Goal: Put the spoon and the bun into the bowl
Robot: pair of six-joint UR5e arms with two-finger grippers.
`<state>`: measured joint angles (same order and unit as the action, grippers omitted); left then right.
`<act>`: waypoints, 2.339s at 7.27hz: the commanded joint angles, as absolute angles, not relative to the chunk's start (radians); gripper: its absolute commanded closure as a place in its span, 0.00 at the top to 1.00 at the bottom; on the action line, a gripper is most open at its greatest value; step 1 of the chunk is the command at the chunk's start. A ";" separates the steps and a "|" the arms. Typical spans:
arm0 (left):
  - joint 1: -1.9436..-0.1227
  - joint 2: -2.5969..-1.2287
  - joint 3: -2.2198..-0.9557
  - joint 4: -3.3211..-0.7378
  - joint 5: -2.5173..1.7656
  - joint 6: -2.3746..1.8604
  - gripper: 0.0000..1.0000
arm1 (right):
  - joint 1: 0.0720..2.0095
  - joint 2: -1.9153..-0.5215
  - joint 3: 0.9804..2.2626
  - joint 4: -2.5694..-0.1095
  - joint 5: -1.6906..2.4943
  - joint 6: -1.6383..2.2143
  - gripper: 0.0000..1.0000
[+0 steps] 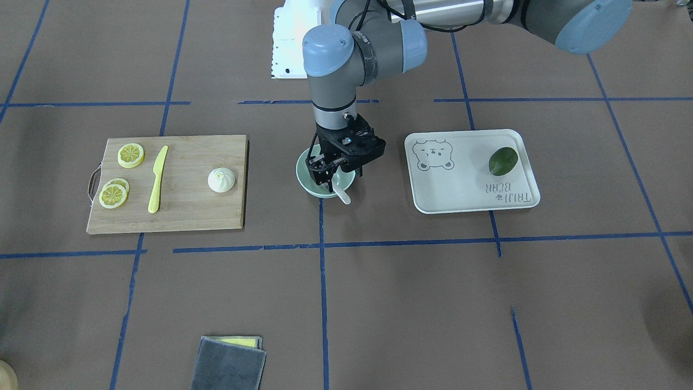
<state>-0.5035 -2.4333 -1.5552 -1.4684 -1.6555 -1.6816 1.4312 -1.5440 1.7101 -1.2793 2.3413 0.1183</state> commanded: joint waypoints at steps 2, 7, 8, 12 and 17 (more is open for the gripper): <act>-0.567 -2.187 -1.915 -1.459 -1.667 -1.232 1.00 | 1.430 -1.534 1.744 -1.278 2.344 0.123 1.00; -1.206 -1.854 -1.954 -1.471 -2.055 -0.087 1.00 | 1.304 -1.427 1.827 -1.293 2.344 0.267 1.00; -1.356 -1.797 -1.903 -1.470 -2.130 0.098 1.00 | 1.249 -1.396 1.865 -1.295 2.338 0.385 1.00; -1.600 -1.562 -1.756 -1.470 -2.217 0.184 1.00 | 1.021 -1.186 2.052 -1.726 2.184 0.534 1.00; -1.608 -1.503 -1.739 -1.471 -2.369 0.181 1.00 | 0.608 -1.246 1.932 -1.406 1.823 0.902 1.00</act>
